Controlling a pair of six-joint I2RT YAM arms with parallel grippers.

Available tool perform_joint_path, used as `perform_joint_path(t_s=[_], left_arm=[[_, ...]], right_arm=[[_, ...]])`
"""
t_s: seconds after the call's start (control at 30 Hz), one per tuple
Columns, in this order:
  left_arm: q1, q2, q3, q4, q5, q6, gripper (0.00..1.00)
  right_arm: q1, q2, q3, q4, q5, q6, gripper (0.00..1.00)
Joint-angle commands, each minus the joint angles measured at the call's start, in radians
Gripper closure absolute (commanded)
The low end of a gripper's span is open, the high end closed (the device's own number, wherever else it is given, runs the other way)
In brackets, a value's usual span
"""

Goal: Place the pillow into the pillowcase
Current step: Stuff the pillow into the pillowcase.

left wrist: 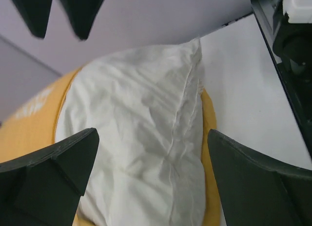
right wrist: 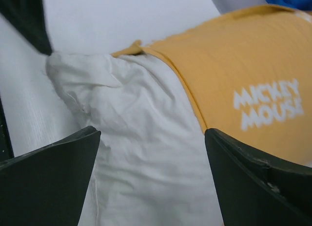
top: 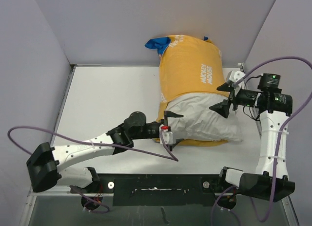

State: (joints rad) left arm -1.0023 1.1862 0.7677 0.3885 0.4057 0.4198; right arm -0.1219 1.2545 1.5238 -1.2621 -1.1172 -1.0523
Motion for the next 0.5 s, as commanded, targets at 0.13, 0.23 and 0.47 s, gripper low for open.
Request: perform_joint_path(t_s=[0.13,0.23,0.47], left_arm=[[-0.201,0.45,0.469,-0.288,-0.067,0.718,0.02],[-0.203,0.593,0.596,-0.369,-0.1,0.816,0.02],[-0.186,0.847,0.647,-0.109,-0.414,0.986,0.02]], right_arm=[[-0.367,-0.06,-0.189,0.443,0.028,0.548,0.08],[-0.421,-0.021,-0.187,0.406,0.03,0.521,0.08],[-0.464,0.006,-0.217,0.349,0.049,0.436,0.08]])
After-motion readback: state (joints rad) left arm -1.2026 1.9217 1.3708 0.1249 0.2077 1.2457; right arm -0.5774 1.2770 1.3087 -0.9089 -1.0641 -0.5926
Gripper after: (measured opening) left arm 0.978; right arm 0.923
